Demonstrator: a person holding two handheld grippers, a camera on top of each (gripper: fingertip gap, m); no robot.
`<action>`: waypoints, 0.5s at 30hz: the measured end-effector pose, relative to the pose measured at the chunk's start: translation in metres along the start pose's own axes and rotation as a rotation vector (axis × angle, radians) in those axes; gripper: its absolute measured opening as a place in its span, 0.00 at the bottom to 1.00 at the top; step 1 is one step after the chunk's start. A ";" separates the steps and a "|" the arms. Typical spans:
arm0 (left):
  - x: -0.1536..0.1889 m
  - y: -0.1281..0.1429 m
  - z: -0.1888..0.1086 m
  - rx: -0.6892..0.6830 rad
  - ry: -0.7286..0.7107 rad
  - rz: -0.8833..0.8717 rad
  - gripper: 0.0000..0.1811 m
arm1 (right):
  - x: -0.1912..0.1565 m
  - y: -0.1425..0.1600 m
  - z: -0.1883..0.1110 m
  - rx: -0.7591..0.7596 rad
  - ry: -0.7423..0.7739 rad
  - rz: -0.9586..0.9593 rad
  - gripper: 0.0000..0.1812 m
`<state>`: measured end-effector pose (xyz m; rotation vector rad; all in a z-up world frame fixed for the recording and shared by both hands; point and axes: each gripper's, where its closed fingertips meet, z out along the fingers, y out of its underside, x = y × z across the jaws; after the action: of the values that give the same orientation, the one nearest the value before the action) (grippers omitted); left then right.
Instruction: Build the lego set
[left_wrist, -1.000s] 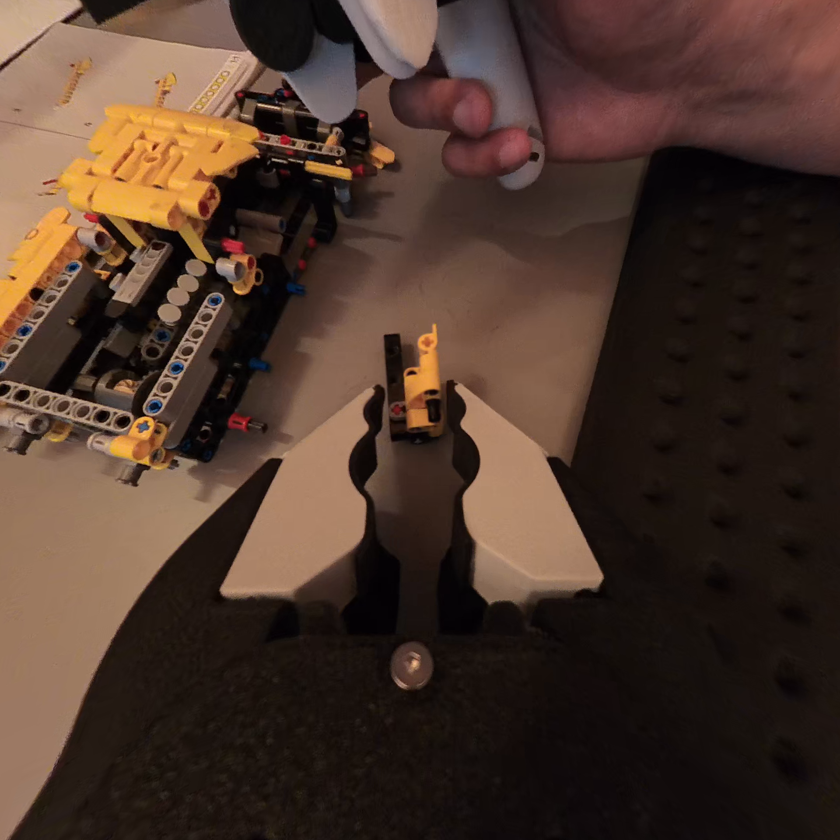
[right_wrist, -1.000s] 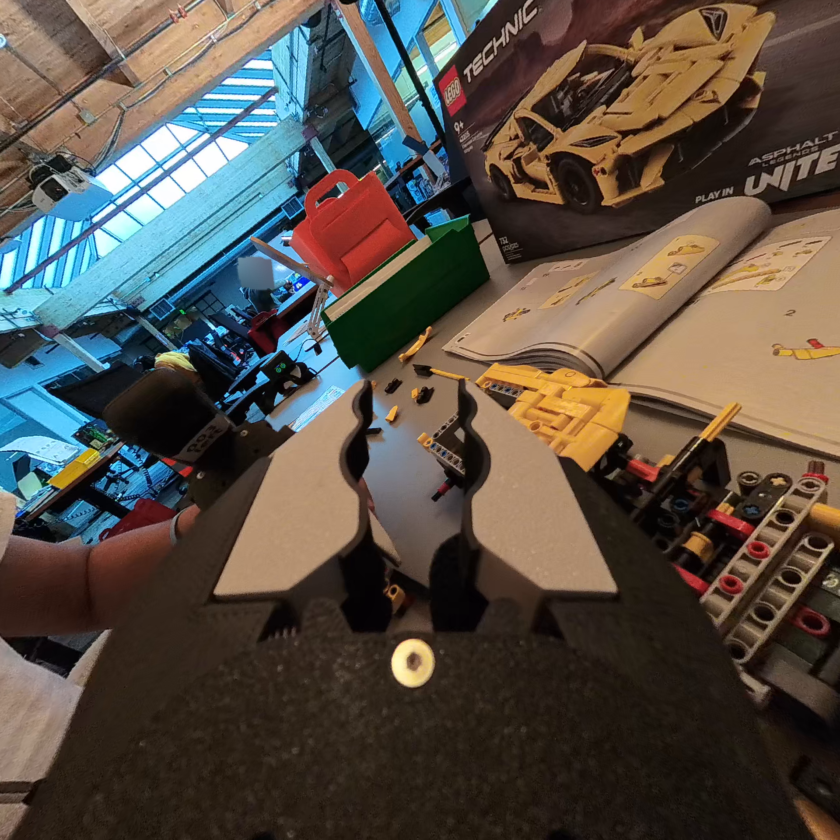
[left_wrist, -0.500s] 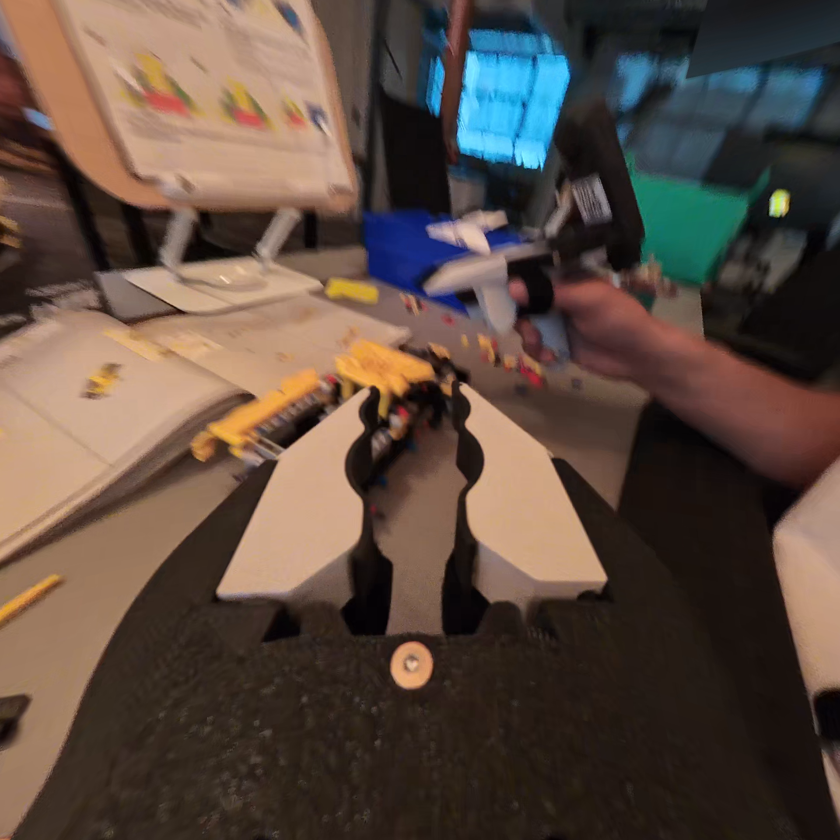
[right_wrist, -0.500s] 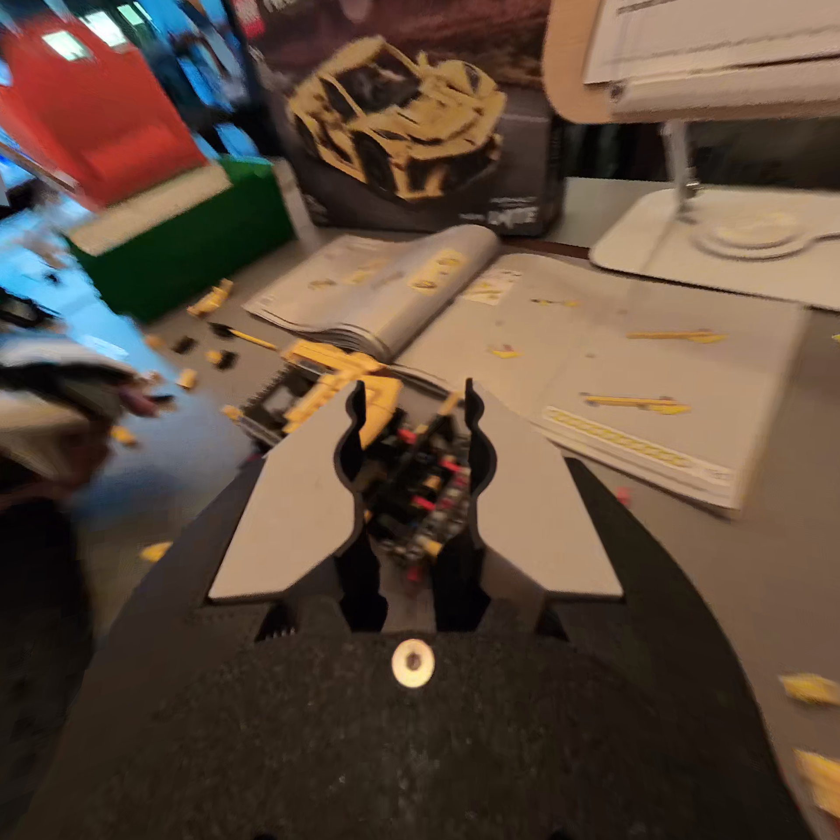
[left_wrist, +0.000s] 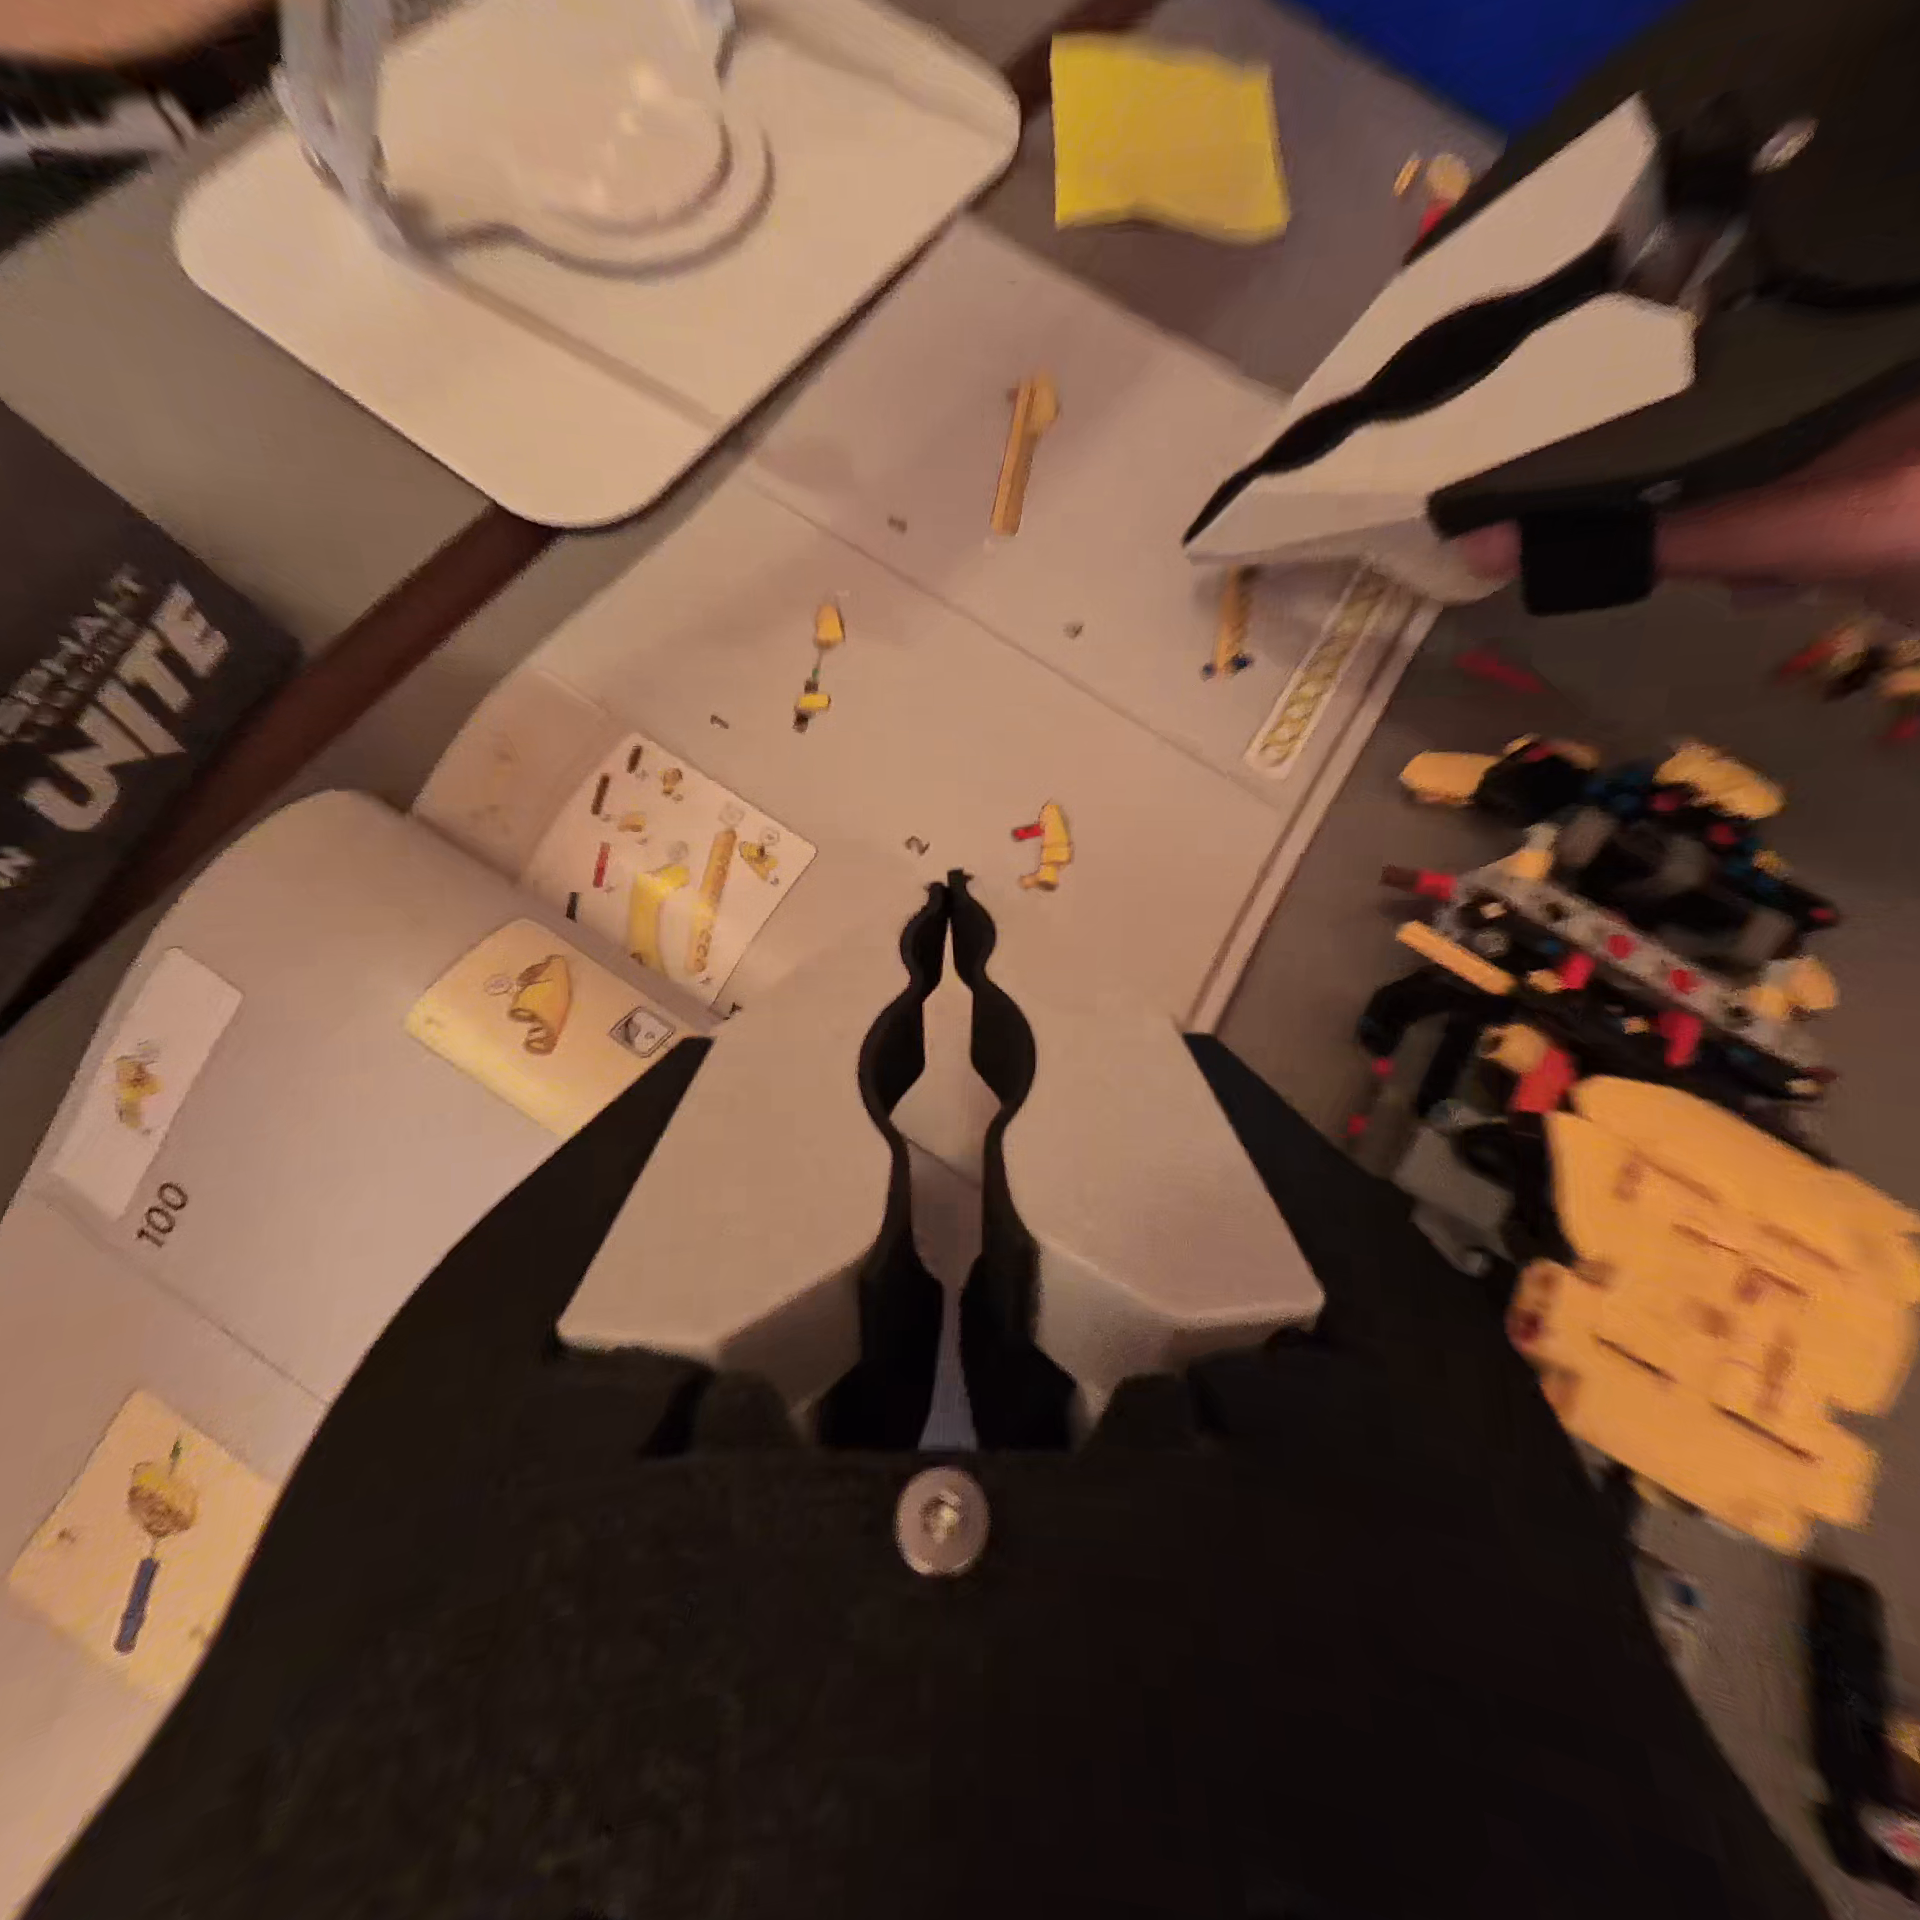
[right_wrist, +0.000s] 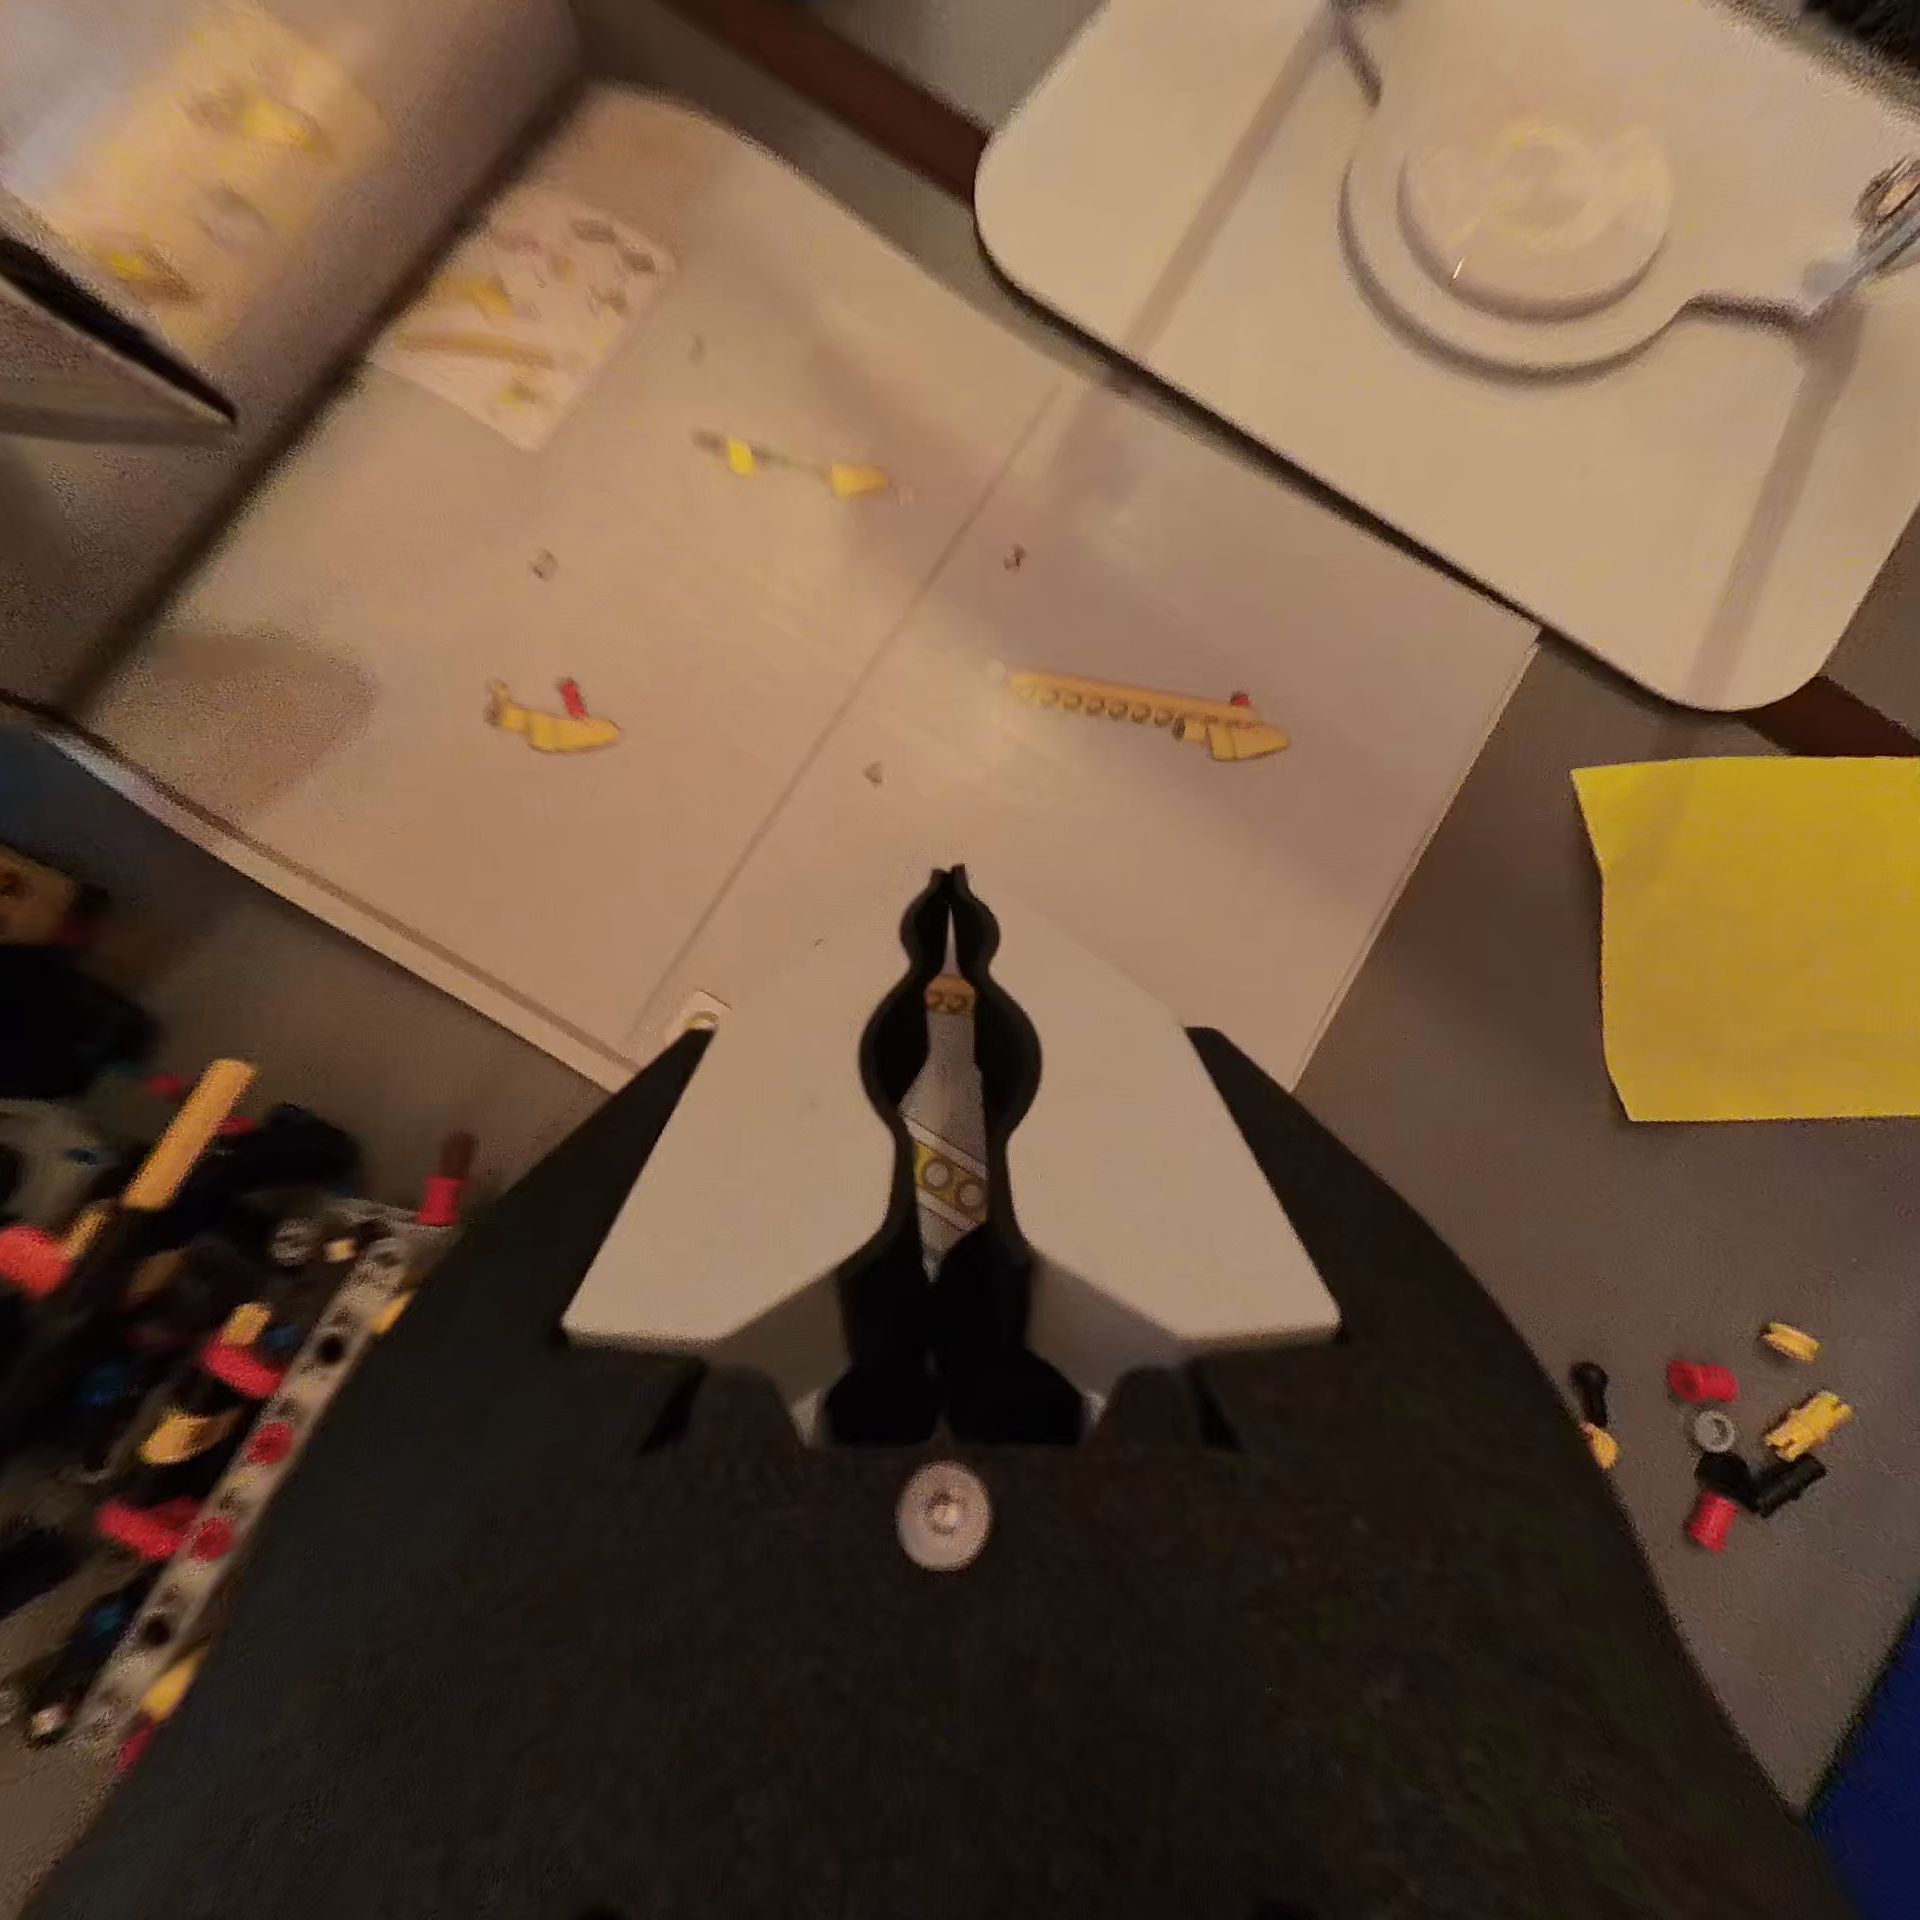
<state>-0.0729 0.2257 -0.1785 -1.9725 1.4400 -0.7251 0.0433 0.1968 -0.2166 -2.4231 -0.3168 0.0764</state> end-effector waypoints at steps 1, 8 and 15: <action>-0.004 0.007 0.008 -0.030 -0.026 0.020 0.00 | 0.002 0.006 0.005 -0.026 0.023 -0.012 0.00; -0.040 0.046 0.001 -0.081 -0.170 0.094 0.00 | 0.004 0.013 0.010 -0.019 0.037 0.039 0.00; -0.052 0.049 -0.011 -0.022 -0.161 -0.049 0.00 | 0.003 0.012 0.011 0.011 0.067 0.019 0.00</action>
<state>-0.1259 0.2617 -0.2114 -2.0390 1.3136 -0.5596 0.0470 0.1957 -0.2327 -2.4121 -0.2617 0.0050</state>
